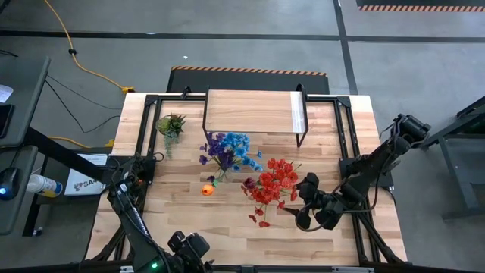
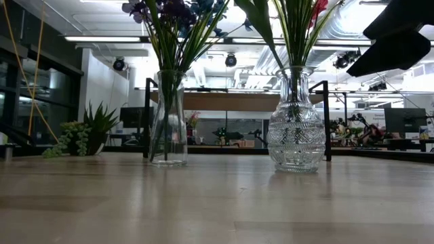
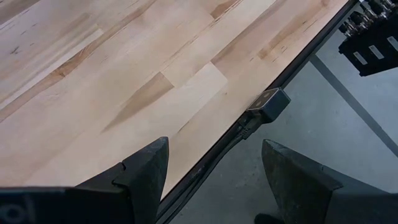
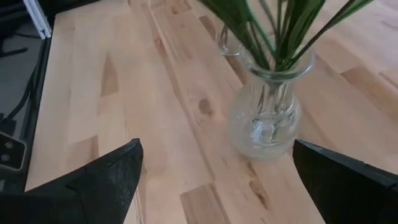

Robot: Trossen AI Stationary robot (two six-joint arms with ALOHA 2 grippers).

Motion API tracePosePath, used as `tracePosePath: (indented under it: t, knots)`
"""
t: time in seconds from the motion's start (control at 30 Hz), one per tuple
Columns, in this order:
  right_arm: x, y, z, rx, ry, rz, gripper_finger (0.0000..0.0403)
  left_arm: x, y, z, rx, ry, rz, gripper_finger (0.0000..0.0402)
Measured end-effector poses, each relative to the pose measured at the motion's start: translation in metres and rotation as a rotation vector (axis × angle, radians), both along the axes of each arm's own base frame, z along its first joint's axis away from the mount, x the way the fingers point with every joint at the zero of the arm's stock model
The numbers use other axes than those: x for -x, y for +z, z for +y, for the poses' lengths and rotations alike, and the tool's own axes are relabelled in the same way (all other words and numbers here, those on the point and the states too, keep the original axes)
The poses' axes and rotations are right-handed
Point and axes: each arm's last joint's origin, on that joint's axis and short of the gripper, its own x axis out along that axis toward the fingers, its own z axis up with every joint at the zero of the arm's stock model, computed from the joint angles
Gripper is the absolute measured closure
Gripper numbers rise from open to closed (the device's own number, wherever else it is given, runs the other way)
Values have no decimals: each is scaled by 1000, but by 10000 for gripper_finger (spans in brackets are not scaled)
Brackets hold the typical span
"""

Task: Pick and place flowers into a vace then onto a shelf
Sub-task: Put the right transparent crystal vase with flowers on the shelf

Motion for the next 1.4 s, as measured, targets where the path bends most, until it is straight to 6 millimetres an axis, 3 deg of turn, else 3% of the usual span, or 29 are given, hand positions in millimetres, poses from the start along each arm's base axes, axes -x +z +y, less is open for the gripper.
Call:
tracePosePath:
  t: [0.43,0.97,1.4]
  knots:
    - [-1,1,-4,133,-131,-103,6,0,0,0,0,0,0,110]
    - [-24,-44,13,196,-172,-101,7,0,0,0,0,0,0,110]
    - [-42,-49,-6,234,-258,-101,7,1,0,-1,21,-7,29,110]
